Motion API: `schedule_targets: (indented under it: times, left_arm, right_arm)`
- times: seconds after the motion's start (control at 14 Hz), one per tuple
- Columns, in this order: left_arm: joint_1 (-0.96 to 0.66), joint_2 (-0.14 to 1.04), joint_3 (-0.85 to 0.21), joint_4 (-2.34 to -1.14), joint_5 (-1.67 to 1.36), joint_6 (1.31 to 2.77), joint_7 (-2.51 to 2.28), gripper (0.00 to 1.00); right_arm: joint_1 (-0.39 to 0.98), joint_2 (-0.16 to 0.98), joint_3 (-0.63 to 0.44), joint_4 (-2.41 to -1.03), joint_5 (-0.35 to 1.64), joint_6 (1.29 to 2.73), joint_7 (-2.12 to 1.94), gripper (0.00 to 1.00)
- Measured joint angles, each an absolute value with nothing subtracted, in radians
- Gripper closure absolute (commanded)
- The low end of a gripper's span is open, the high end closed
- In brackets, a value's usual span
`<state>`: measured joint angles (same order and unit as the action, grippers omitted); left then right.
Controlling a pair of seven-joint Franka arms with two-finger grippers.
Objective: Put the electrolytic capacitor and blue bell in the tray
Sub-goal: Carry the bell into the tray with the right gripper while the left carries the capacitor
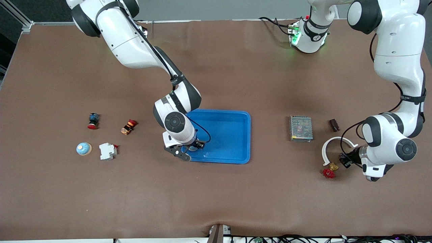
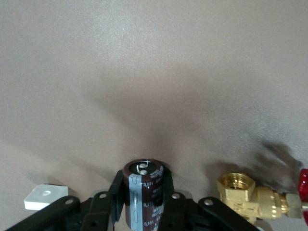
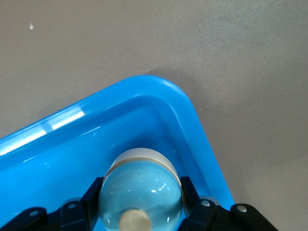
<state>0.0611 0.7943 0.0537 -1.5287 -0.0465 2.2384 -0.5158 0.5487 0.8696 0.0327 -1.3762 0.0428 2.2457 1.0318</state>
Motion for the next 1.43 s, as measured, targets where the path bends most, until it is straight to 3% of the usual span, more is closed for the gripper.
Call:
schedule_targets:
  times: [0.36, 0.64, 0.86, 1.43]
  left_arm:
    - [0.06, 0.772, 0.053, -1.5, -0.047, 2.216, -0.531, 0.9]
    - [0.017, 0.655, 0.042, -1.435, -0.047, 2.0, -0.675, 0.9]
    - [-0.104, 0.583, 0.038, -1.401, -0.047, 1.884, -0.9, 0.91]
    - [-0.472, 0.599, 0.032, -1.397, -0.047, 1.888, -1.452, 0.92]
  right_arm:
    - [0.549, 0.877, 0.033, -1.372, 0.043, 2.249, 1.034, 1.0]
    - [0.55, 0.889, 0.033, -1.371, 0.043, 2.26, 1.035, 1.0]
    - [0.552, 0.891, 0.033, -1.37, 0.043, 2.262, 1.036, 1.0]
    - [0.571, 0.905, 0.033, -1.343, 0.044, 2.263, 1.071, 1.0]
